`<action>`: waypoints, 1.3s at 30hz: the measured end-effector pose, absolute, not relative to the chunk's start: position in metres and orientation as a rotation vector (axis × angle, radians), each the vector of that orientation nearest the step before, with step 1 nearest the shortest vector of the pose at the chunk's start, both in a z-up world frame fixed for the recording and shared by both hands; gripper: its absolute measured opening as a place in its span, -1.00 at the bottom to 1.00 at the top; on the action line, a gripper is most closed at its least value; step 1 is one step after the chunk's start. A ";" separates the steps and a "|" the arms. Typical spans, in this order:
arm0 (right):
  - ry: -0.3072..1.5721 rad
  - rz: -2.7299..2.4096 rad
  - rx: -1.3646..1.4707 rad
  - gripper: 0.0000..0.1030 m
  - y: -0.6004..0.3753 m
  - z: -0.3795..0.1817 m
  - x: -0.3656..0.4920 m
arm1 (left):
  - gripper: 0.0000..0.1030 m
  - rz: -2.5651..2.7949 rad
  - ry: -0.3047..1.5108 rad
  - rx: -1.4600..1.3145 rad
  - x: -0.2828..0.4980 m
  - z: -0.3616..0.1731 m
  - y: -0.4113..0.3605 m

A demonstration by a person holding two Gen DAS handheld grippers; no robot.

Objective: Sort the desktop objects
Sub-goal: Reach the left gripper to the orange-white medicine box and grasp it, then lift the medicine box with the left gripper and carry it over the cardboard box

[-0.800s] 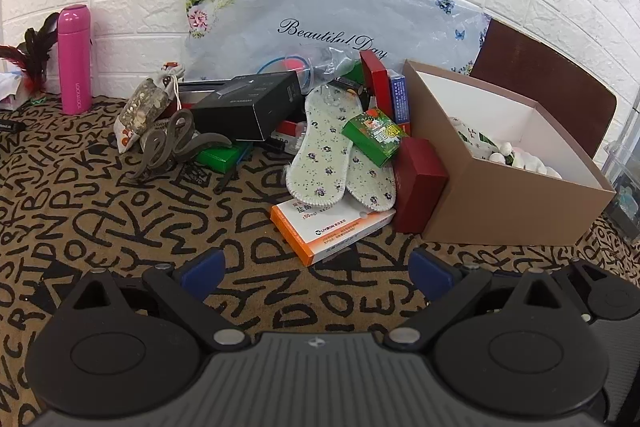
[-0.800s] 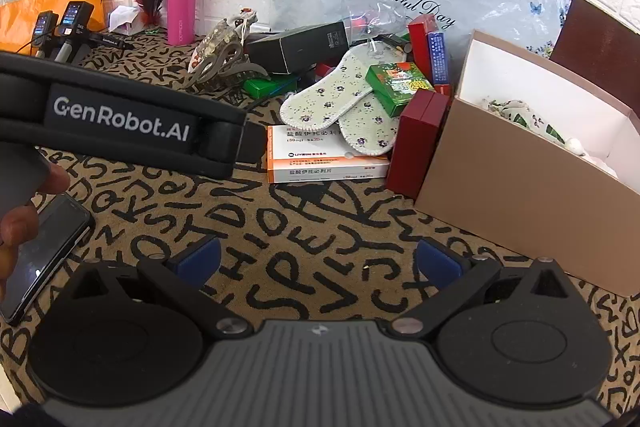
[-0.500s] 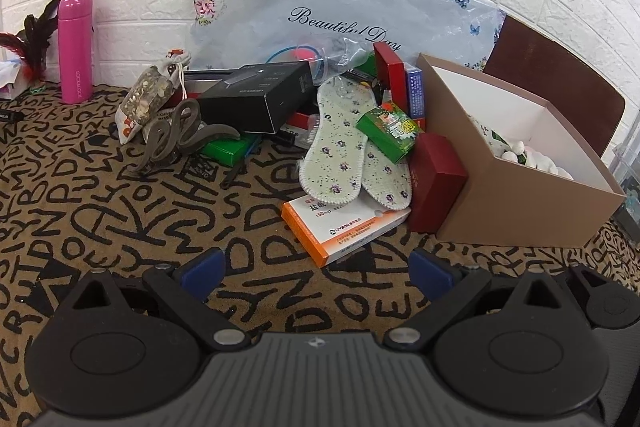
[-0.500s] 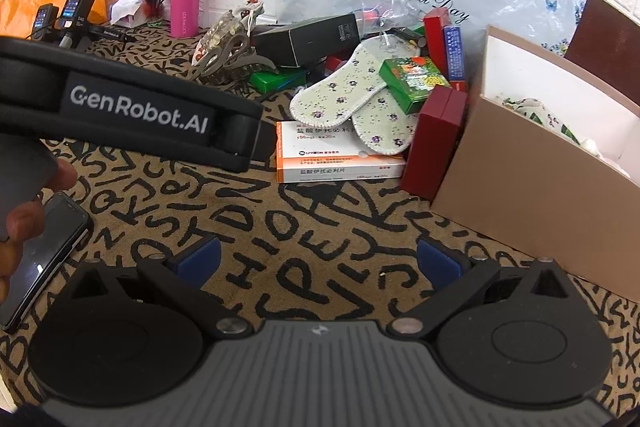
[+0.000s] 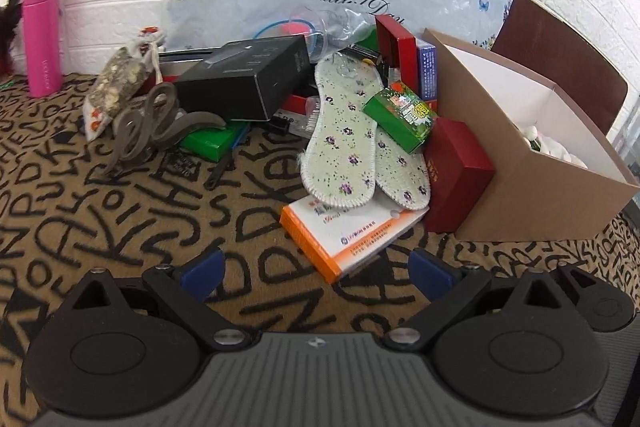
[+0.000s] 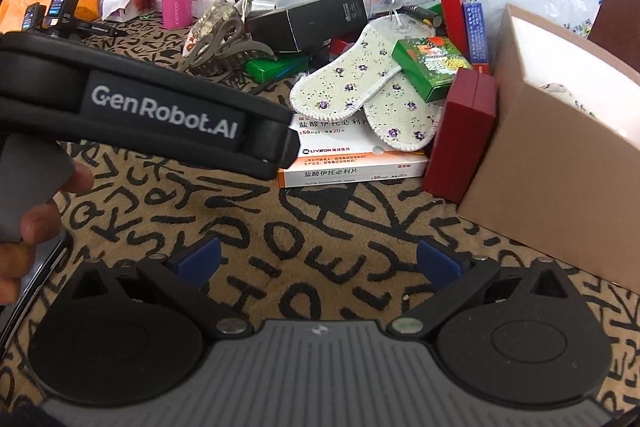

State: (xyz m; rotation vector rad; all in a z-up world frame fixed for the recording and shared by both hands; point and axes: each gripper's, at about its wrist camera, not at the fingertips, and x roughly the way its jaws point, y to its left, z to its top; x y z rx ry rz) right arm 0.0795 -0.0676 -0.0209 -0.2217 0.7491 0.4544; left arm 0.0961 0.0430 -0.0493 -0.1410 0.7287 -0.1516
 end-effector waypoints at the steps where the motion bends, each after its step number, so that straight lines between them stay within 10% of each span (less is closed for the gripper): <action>1: 0.752 0.453 -0.216 0.97 -0.066 -0.023 0.083 | 0.95 -0.163 0.727 -0.138 0.100 -0.051 0.044; 18: 0.685 0.453 -0.096 0.94 -0.062 -0.049 0.125 | 0.63 -0.373 0.835 -0.114 0.178 -0.079 0.040; 27: 0.638 0.475 -0.085 0.15 -0.065 -0.046 0.117 | 0.11 -0.400 0.836 -0.114 0.160 -0.077 0.045; 39: 0.702 0.597 -0.168 0.14 -0.084 -0.035 0.052 | 0.06 -0.379 0.840 -0.137 0.066 -0.081 0.019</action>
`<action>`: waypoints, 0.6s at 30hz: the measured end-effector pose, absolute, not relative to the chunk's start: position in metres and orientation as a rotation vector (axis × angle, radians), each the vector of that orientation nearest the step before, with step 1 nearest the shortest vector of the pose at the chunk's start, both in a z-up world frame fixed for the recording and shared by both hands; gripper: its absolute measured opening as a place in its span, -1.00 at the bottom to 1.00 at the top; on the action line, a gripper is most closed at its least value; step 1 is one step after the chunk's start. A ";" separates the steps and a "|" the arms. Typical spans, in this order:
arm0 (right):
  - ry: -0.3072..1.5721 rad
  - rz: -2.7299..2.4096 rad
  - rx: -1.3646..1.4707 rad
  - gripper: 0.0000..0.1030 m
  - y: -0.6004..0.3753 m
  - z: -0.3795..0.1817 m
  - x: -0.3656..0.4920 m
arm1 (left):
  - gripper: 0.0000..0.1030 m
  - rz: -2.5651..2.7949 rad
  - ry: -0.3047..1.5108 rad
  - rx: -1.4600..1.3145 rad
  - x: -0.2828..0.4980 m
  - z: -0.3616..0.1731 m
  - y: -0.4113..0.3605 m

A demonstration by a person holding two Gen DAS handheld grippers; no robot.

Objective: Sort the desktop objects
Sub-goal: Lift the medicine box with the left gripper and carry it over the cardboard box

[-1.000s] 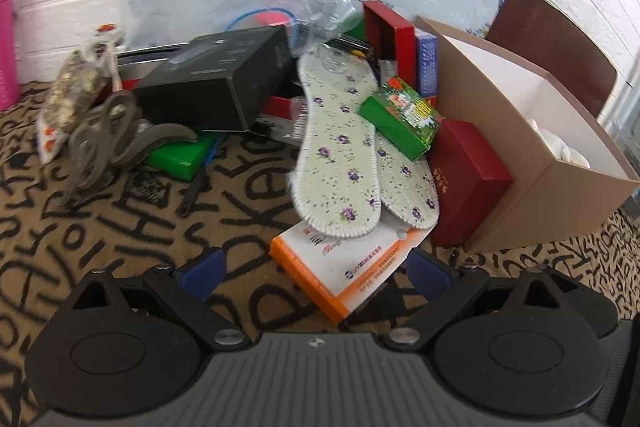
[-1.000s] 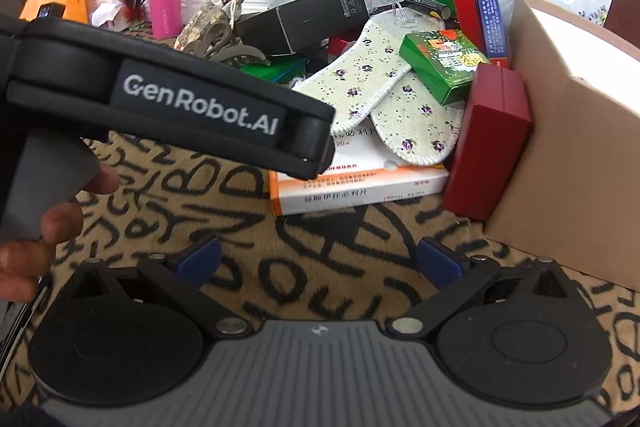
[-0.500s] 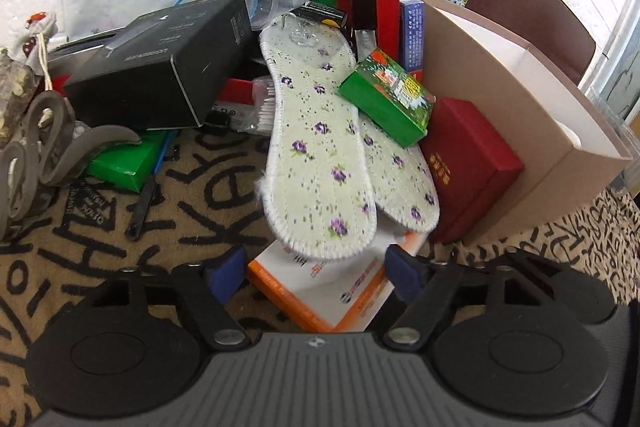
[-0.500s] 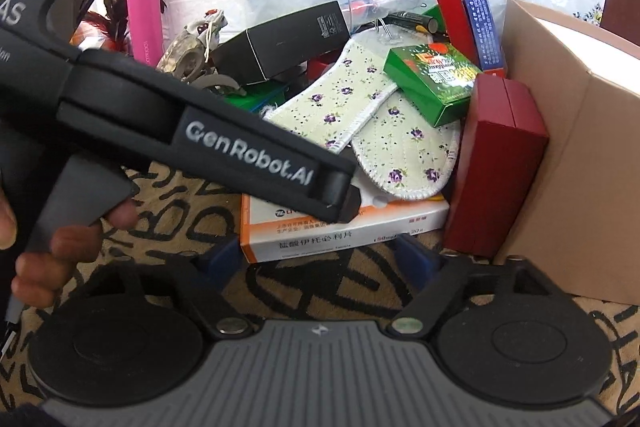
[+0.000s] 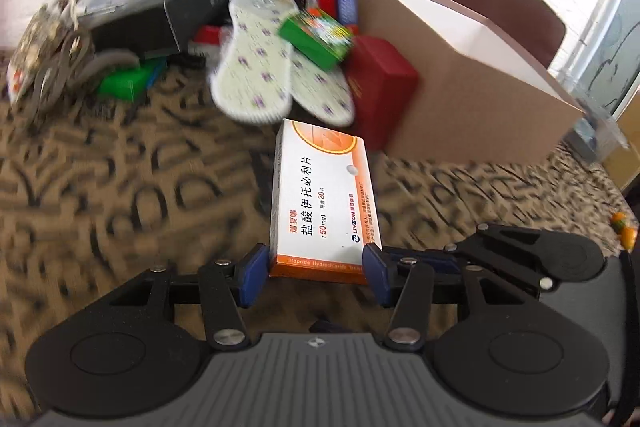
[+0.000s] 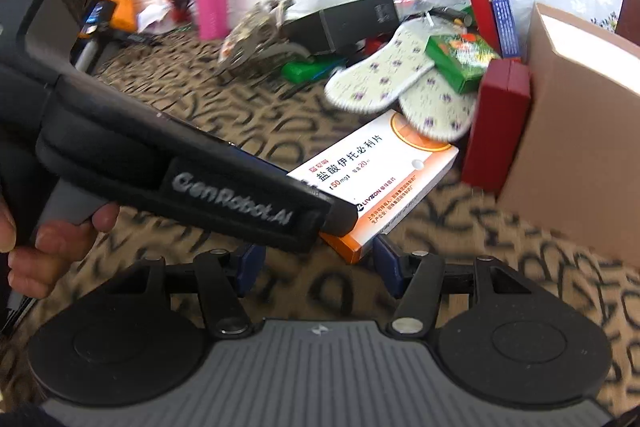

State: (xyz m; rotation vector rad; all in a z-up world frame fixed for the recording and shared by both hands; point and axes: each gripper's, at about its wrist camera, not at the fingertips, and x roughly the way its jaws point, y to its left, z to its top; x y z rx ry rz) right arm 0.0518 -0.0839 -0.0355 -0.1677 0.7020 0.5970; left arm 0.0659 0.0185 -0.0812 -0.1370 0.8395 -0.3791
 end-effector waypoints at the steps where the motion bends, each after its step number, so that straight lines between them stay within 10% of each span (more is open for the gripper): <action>1: 0.712 0.610 -0.167 0.14 -0.086 -0.035 0.048 | 0.06 -0.386 0.847 -0.158 0.056 -0.083 0.019; 18: 0.702 0.645 -0.207 0.43 -0.114 -0.034 -0.005 | 0.21 -0.354 0.879 -0.235 0.049 -0.088 0.011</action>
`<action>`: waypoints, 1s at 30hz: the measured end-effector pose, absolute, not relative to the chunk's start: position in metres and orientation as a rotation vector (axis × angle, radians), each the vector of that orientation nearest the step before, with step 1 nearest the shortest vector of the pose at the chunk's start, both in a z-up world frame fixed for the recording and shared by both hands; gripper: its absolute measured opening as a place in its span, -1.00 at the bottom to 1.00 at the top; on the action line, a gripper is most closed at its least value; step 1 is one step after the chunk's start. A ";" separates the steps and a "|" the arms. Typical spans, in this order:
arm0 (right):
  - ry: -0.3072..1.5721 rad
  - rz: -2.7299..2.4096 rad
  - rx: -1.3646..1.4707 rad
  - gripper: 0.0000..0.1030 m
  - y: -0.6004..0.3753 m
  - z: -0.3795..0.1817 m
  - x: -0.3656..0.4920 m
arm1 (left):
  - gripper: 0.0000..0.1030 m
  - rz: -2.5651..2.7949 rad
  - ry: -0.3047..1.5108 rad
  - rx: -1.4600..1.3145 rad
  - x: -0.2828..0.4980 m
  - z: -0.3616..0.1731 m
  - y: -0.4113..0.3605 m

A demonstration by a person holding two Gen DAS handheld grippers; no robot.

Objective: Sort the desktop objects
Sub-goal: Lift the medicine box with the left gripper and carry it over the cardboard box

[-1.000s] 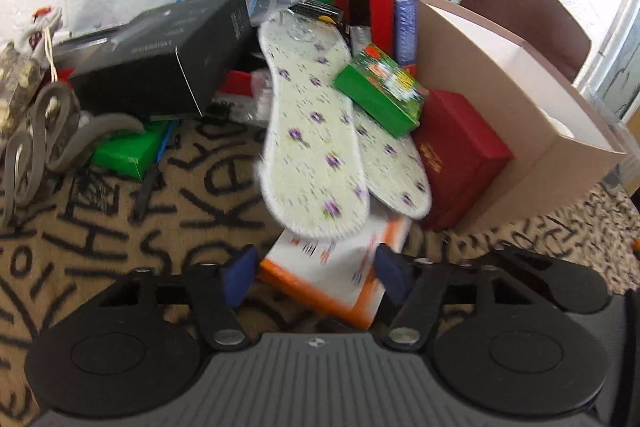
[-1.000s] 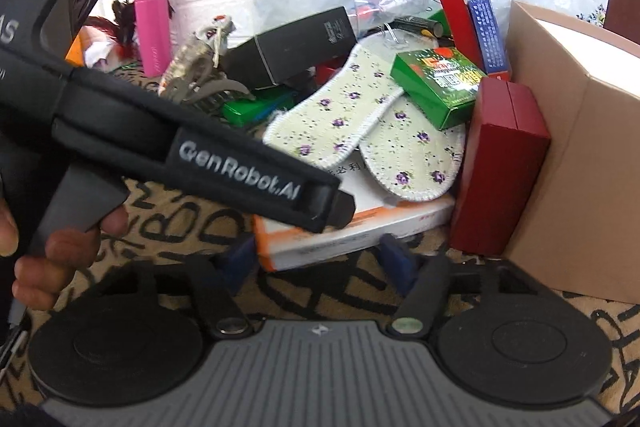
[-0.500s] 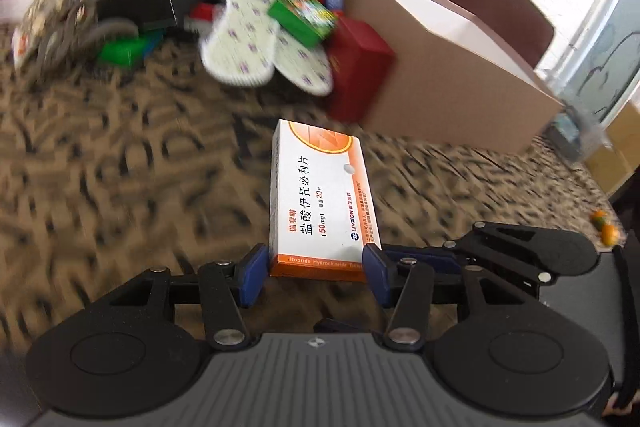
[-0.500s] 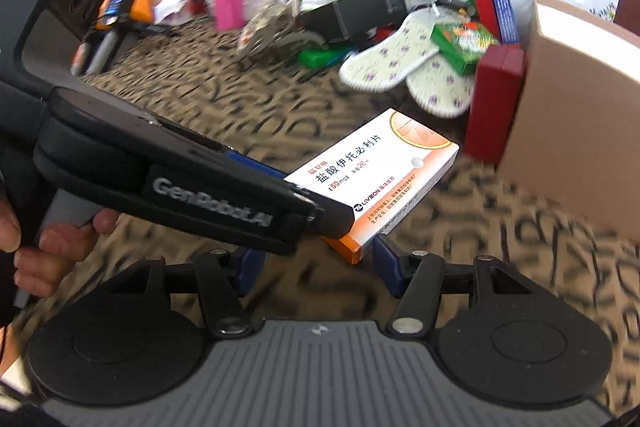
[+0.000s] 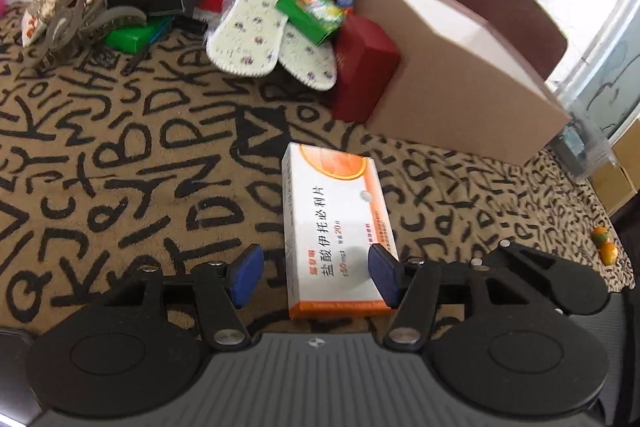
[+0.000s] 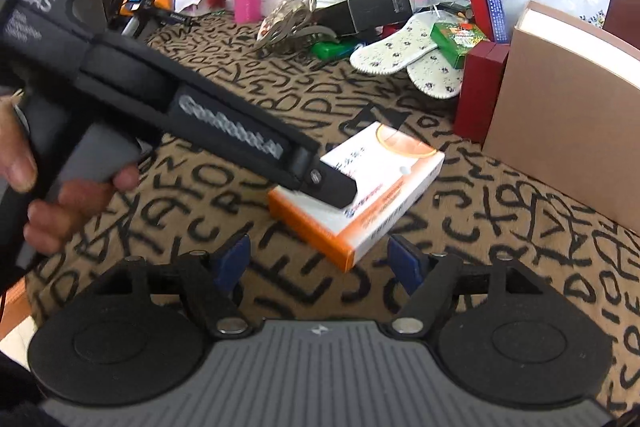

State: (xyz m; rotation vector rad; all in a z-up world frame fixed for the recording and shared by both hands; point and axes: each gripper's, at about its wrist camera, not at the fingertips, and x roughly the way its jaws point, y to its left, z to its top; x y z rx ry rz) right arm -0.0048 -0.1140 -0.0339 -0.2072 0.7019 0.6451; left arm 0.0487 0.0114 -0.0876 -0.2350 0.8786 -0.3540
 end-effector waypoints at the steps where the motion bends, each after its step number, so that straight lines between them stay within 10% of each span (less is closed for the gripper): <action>1: 0.703 0.643 -0.206 0.43 -0.113 -0.035 -0.002 | 0.21 -0.362 0.874 -0.247 0.050 -0.088 0.012; 12: 0.677 0.617 -0.153 0.21 -0.120 -0.042 0.008 | -0.16 -0.378 0.839 -0.231 0.041 -0.071 -0.001; 30: 0.367 0.490 -0.080 0.19 -0.200 0.059 0.027 | -0.16 -0.502 0.508 -0.145 0.079 0.032 -0.072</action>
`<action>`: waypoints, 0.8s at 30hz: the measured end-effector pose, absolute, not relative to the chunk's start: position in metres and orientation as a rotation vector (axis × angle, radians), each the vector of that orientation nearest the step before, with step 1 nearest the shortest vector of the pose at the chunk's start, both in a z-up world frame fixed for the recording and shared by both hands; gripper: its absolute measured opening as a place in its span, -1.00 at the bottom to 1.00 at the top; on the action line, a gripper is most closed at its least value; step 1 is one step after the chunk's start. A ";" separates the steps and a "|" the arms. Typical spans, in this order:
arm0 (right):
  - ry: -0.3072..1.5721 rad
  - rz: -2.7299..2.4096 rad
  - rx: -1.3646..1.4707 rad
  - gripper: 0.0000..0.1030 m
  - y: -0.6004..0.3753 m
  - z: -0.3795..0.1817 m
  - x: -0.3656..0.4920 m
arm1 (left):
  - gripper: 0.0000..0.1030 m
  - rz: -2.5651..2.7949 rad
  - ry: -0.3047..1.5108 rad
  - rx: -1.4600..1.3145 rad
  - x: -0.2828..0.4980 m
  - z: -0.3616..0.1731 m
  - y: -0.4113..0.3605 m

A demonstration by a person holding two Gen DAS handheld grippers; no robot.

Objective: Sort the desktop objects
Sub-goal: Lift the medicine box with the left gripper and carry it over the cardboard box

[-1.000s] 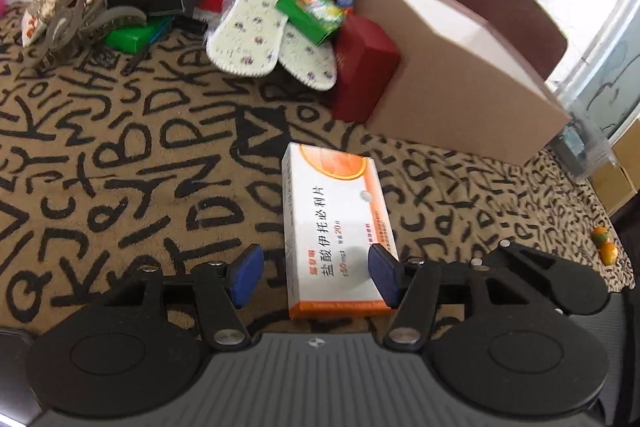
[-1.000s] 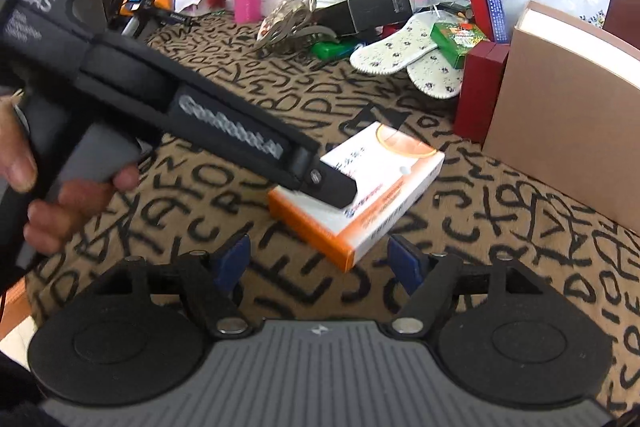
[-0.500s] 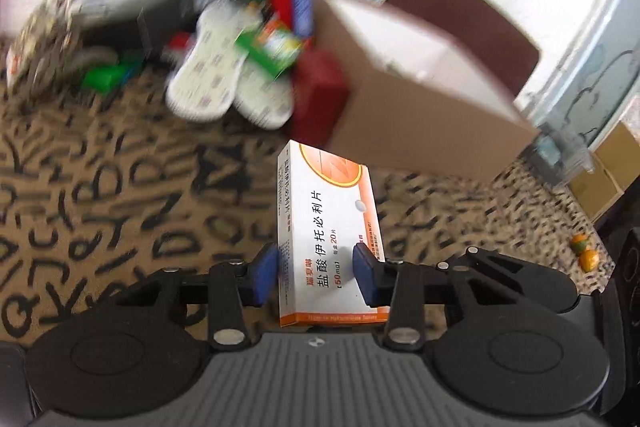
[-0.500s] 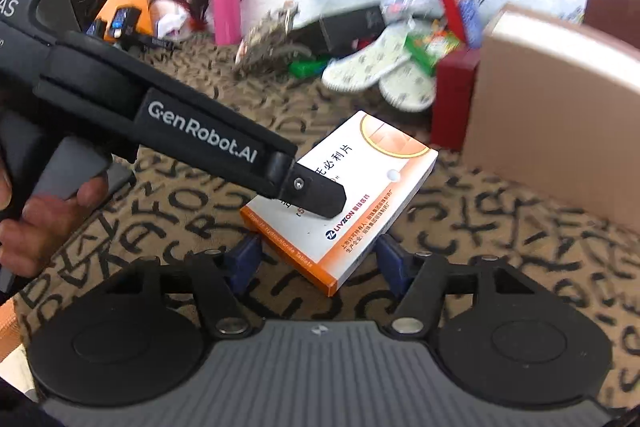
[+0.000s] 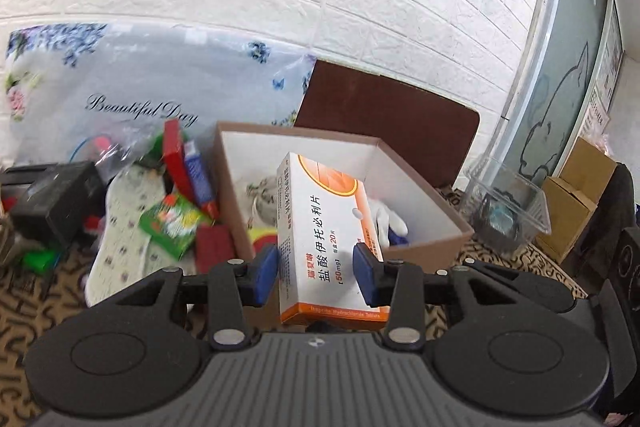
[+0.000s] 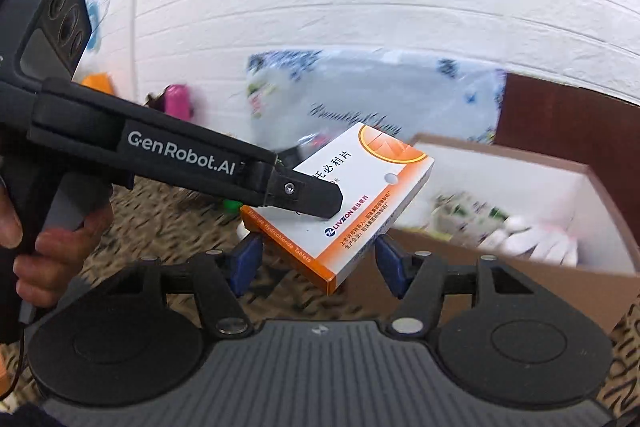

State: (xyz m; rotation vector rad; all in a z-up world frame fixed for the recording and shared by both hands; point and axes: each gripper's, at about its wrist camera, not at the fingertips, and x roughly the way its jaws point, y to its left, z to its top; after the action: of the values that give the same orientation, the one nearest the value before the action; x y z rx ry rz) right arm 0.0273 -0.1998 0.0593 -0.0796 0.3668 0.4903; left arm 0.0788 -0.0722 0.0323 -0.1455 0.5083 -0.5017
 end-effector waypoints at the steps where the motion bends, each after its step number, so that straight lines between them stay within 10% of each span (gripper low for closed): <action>1: 0.368 0.486 -0.068 0.19 -0.204 0.062 0.037 | -0.16 -0.503 0.503 -0.143 0.088 0.035 -0.076; 16: 0.500 0.514 -0.091 0.19 -0.223 0.066 0.193 | -0.16 -0.438 0.550 -0.116 0.226 0.021 -0.106; 24: 0.660 0.481 -0.119 0.56 -0.211 0.048 0.253 | 0.74 -0.439 0.578 -0.174 0.245 0.010 -0.098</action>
State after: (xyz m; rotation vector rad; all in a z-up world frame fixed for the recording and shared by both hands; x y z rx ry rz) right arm 0.2535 -0.2105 0.0485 -0.1186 0.6597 0.4809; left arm 0.2449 -0.0982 0.0100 -0.1737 0.5783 -0.4394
